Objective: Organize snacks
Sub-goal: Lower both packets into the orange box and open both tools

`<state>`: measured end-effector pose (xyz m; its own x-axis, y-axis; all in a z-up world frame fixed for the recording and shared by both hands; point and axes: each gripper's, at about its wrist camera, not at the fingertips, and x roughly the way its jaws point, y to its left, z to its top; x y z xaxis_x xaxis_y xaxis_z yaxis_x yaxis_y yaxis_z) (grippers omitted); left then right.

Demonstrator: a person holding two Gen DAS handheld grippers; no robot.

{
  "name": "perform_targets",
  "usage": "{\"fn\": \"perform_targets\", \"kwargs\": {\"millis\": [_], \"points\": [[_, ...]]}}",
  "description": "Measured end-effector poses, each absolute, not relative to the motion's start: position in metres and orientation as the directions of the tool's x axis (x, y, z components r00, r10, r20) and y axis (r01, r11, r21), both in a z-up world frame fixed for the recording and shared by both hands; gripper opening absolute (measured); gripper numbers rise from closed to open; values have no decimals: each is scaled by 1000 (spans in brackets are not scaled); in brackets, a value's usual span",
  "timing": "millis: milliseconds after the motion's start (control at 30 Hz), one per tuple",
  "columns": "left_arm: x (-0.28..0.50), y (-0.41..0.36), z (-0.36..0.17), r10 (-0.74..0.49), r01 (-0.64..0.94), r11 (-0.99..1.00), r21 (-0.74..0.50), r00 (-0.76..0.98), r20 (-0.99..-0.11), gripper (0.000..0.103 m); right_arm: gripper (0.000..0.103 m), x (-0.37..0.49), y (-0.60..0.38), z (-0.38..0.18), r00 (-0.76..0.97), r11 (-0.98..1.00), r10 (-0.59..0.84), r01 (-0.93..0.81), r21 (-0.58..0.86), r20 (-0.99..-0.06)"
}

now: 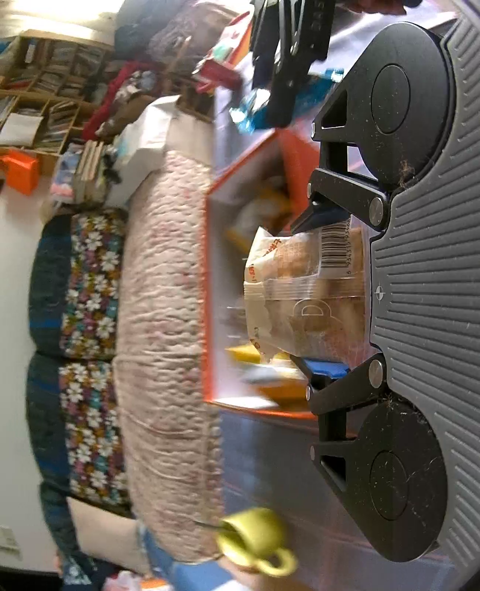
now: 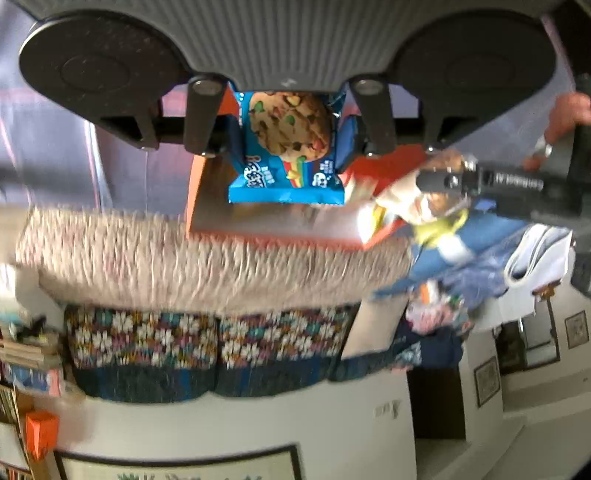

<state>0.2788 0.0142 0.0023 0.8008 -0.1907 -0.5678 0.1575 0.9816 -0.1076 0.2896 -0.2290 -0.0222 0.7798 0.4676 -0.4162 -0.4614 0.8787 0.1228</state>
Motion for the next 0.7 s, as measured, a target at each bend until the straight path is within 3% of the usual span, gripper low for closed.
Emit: {"fn": "perform_targets", "kwargs": {"millis": [100, 200, 367, 533, 567, 633, 700], "points": [[322, 6, 8, -178, 154, 984, -90, 821, -543, 33, 51, 338, -216, -23, 783, 878, 467, -466, 110, -411], [364, -2, 1, -159, 150, 987, -60, 821, -549, 34, 66, 374, -207, -38, 771, 877, 469, -466, 120, -430], [369, 2, -13, -190, 159, 982, -103, 822, -537, 62, 95, 363, -219, -48, 789, 873, 485, -460, 162, -376], [322, 1, -16, -161, 144, 987, -74, 830, -533, 67, 95, 321, -227, -50, 785, 878, 477, -439, 189, -395], [307, 1, -15, -156, 141, 988, -70, 832, -533, 69, 103, 308, -228, -49, 787, 885, 465, -423, 193, -405], [275, 0, -14, -137, 130, 990, -52, 832, -537, 79, 103, 280, -232, -49, 799, 903, 430, -378, 205, -420], [243, -2, -12, -109, 113, 993, -26, 831, -545, 79, 103, 244, -236, -51, 799, 912, 409, -337, 234, -440]]}}
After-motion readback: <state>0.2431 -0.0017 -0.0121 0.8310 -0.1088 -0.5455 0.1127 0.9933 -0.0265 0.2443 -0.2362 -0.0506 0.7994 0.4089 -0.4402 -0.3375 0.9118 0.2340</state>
